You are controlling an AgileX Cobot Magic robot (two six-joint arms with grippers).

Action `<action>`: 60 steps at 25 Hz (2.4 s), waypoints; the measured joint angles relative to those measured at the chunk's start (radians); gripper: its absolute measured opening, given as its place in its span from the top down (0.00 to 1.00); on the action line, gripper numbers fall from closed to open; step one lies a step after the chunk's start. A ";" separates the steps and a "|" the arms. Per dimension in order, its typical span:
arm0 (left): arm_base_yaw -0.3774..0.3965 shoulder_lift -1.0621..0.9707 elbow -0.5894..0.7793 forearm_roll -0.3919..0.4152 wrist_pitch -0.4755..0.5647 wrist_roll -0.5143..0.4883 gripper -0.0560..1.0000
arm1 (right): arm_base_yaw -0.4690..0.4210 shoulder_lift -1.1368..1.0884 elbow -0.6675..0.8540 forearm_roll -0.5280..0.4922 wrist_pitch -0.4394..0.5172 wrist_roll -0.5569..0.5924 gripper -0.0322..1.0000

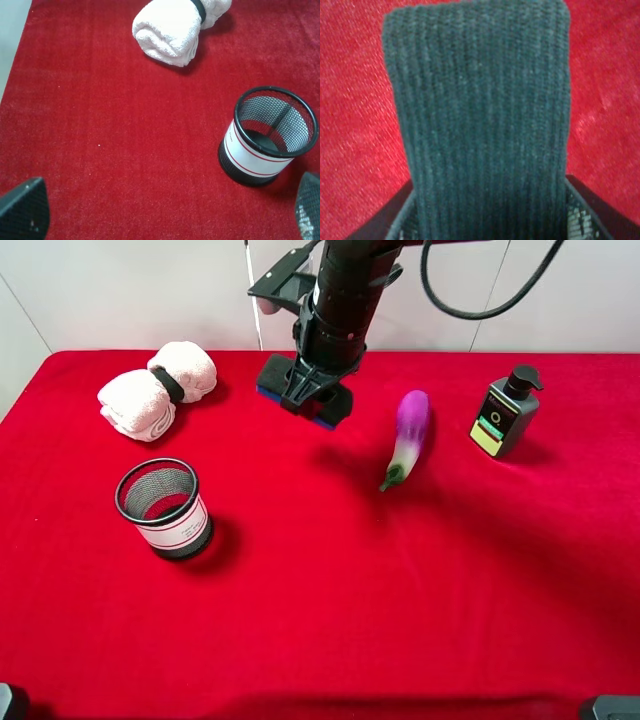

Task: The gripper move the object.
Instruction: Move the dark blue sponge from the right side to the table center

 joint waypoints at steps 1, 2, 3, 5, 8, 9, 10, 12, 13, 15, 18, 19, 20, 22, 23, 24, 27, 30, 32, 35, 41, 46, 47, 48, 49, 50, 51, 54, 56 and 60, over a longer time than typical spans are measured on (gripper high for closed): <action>0.000 0.000 0.000 0.000 0.000 0.000 0.02 | 0.000 0.010 -0.003 0.009 -0.001 -0.004 0.58; 0.000 0.000 0.000 0.000 0.000 0.000 0.02 | 0.000 0.017 -0.004 0.013 -0.005 -0.010 0.58; 0.000 0.000 0.000 0.000 0.000 0.000 0.02 | 0.000 0.026 -0.004 0.017 -0.006 -0.011 0.58; 0.000 0.000 0.000 0.000 0.000 0.000 0.02 | 0.000 0.044 -0.004 0.025 -0.014 -0.015 0.58; 0.000 0.000 0.000 0.000 0.000 0.000 0.02 | 0.000 0.068 -0.004 0.028 -0.029 -0.020 0.58; 0.000 0.000 0.000 0.000 0.000 0.000 0.02 | 0.000 0.073 -0.004 0.028 -0.030 -0.022 0.58; 0.000 0.000 0.000 0.000 0.000 0.000 0.02 | 0.000 0.078 -0.004 0.029 -0.032 -0.022 0.58; 0.000 0.000 0.000 0.000 0.000 0.000 0.02 | 0.000 0.091 -0.005 0.029 -0.035 -0.024 0.58; 0.000 0.000 0.000 0.000 0.000 0.000 0.02 | 0.000 0.096 -0.005 0.029 -0.036 -0.024 0.58; 0.000 0.000 0.000 0.000 0.000 0.000 0.02 | 0.000 0.111 -0.005 0.029 -0.040 -0.025 0.58; 0.000 0.000 0.000 0.000 0.000 0.000 0.02 | -0.002 0.129 -0.005 0.029 -0.044 -0.037 0.58; 0.000 0.000 0.000 0.000 0.000 0.000 0.02 | -0.003 0.135 -0.005 0.029 -0.044 -0.043 0.58; 0.000 0.000 0.000 0.000 0.000 0.000 0.02 | -0.003 0.138 -0.005 0.028 -0.048 -0.047 0.58; 0.000 0.000 0.000 0.000 0.000 0.000 0.02 | -0.003 0.146 -0.005 0.028 -0.051 -0.048 0.58; 0.000 0.000 0.000 0.000 0.000 0.000 0.02 | -0.003 0.149 -0.005 0.029 -0.052 -0.050 0.58; 0.000 0.000 0.000 0.000 0.000 0.000 0.02 | -0.003 0.151 -0.005 0.029 -0.052 -0.050 0.58; 0.000 0.000 0.000 0.000 0.000 0.000 0.02 | -0.003 0.163 -0.005 0.029 -0.057 -0.050 0.58; 0.000 0.000 0.000 0.000 0.000 0.000 0.02 | -0.003 0.177 -0.005 0.029 -0.059 -0.050 0.58; 0.000 0.000 0.000 0.000 0.000 0.000 0.02 | -0.003 0.188 -0.005 0.029 -0.063 -0.050 0.58; 0.000 0.000 0.000 0.000 0.000 0.000 0.02 | -0.003 0.204 -0.005 0.029 -0.065 -0.050 0.58; 0.000 0.000 0.000 0.000 0.000 0.000 0.02 | -0.003 0.219 -0.006 0.029 -0.073 -0.050 0.58; 0.000 0.000 0.000 0.000 0.000 0.000 0.02 | -0.003 0.220 -0.007 0.030 -0.073 -0.050 0.58; 0.000 0.000 0.000 0.000 0.000 0.000 0.02 | -0.003 0.220 -0.007 0.030 -0.073 -0.050 0.58; 0.000 0.000 0.000 0.000 0.000 0.000 0.02 | -0.003 0.220 -0.007 0.030 -0.073 -0.050 0.58; 0.000 0.000 0.000 0.000 0.000 0.000 0.02 | -0.003 0.220 -0.007 0.030 -0.073 -0.050 0.58; 0.000 0.000 0.000 0.000 0.000 0.000 0.02 | -0.003 0.220 -0.007 0.030 -0.073 -0.050 0.58; 0.000 0.000 0.000 0.000 0.000 0.000 0.02 | -0.003 0.220 -0.007 0.030 -0.073 -0.050 0.58; 0.000 0.000 0.000 0.000 0.000 0.000 0.02 | -0.003 0.220 -0.007 0.030 -0.073 -0.050 0.58; 0.000 0.000 0.000 0.000 0.000 0.000 0.02 | -0.003 0.220 -0.007 0.030 -0.073 -0.050 0.58; 0.000 0.000 0.000 0.000 0.000 0.000 0.02 | -0.003 0.220 -0.007 0.030 -0.073 -0.050 0.58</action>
